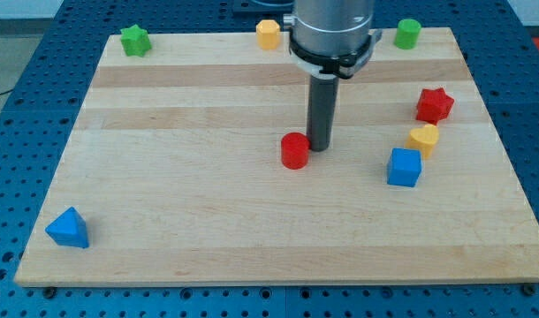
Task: Move the red circle at the bottom center of the board
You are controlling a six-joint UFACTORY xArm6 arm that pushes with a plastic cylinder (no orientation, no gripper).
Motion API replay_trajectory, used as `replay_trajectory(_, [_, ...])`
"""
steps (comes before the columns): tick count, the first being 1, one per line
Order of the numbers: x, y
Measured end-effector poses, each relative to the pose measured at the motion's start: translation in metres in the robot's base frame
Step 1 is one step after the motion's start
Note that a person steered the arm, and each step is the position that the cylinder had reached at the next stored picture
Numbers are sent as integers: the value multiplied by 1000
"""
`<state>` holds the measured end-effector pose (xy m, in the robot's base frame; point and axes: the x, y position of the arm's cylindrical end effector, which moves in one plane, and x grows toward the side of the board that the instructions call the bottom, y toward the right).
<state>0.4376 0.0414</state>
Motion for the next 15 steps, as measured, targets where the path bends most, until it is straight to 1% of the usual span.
replay_trajectory(1, [-9,-25])
replay_trajectory(4, [63,-34])
replay_trajectory(5, [48,-34])
replay_trajectory(6, [11,-51])
replay_trajectory(7, [9,-88])
replay_trajectory(8, [25,-98])
replay_trajectory(9, [51,-98])
replay_trajectory(10, [55,-87])
replay_trajectory(13, [46,-57])
replay_trajectory(14, [57,-55])
replay_trajectory(15, [88,-55])
